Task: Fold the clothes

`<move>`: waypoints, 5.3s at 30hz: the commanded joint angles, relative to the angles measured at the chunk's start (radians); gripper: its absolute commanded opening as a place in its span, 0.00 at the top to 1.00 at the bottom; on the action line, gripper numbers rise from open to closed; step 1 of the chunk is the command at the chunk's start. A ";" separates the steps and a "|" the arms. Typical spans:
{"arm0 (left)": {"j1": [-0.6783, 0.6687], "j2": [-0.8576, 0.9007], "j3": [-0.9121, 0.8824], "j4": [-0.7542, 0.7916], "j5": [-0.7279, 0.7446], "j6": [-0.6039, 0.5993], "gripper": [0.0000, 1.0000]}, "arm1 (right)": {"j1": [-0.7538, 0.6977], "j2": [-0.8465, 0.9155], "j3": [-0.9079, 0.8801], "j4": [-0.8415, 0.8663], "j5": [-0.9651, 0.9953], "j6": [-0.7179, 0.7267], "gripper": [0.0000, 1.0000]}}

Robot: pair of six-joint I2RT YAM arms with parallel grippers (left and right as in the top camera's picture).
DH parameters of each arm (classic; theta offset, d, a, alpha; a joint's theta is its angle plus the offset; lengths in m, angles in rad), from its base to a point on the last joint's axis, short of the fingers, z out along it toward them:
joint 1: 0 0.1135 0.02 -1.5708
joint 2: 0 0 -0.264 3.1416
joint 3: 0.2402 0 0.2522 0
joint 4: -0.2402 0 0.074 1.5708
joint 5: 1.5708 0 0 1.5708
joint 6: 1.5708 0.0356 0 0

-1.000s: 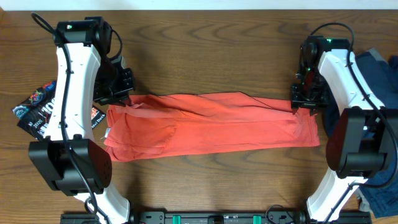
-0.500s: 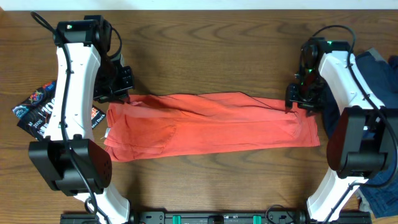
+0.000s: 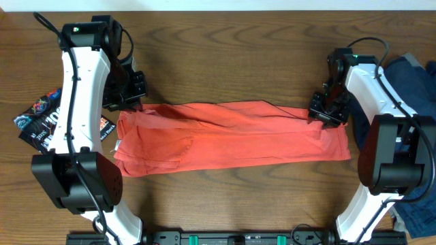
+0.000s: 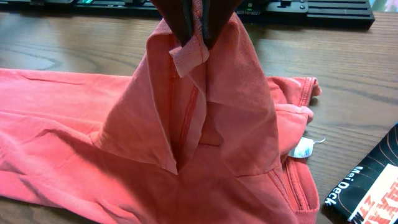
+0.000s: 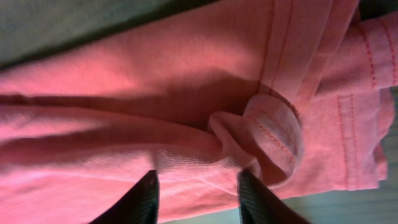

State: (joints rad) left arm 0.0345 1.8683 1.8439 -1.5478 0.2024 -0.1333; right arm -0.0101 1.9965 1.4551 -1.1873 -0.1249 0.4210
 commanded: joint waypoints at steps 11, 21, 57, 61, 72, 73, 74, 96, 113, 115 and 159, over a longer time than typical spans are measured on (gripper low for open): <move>-0.001 0.010 -0.003 0.000 -0.013 0.009 0.94 | 0.001 0.008 -0.085 0.021 0.041 0.129 0.60; -0.001 0.010 -0.003 0.002 -0.013 0.009 0.94 | 0.000 0.008 -0.085 0.052 0.050 0.178 0.85; -0.001 0.010 -0.003 0.005 -0.013 0.009 0.94 | -0.048 -0.118 -0.239 0.146 0.117 0.071 0.51; -0.001 0.010 -0.003 0.006 -0.013 0.009 0.94 | -0.048 -0.118 -0.278 0.189 0.117 0.071 0.70; 0.002 0.010 0.000 0.011 -0.013 0.010 0.94 | -0.068 -0.127 -0.153 0.112 0.193 0.040 0.99; 0.003 0.010 0.003 0.017 -0.013 0.010 0.94 | -0.073 -0.127 -0.113 0.098 0.193 0.022 0.99; 0.005 0.009 0.010 0.025 -0.013 0.014 0.94 | -0.080 -0.127 -0.066 0.088 0.193 0.005 0.99; 0.163 0.005 0.163 0.174 0.172 -0.042 0.94 | -0.122 -0.124 0.203 0.270 0.217 -0.176 0.99; 0.163 -0.004 -0.043 -0.142 0.005 0.049 0.94 | -0.134 -0.124 0.142 -0.089 0.365 -0.172 0.99; 0.163 -0.004 -0.117 -0.142 0.005 0.053 0.94 | -0.140 -0.124 0.107 -0.092 0.370 -0.172 0.99; 0.030 -0.295 -0.483 -0.142 0.020 0.001 0.94 | -0.183 -0.123 -0.086 -0.084 0.161 -0.281 0.91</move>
State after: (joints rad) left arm 0.0845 1.5948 1.3640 -1.6123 0.2321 -0.1146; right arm -0.1867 1.8713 1.3949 -1.2705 0.0830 0.1699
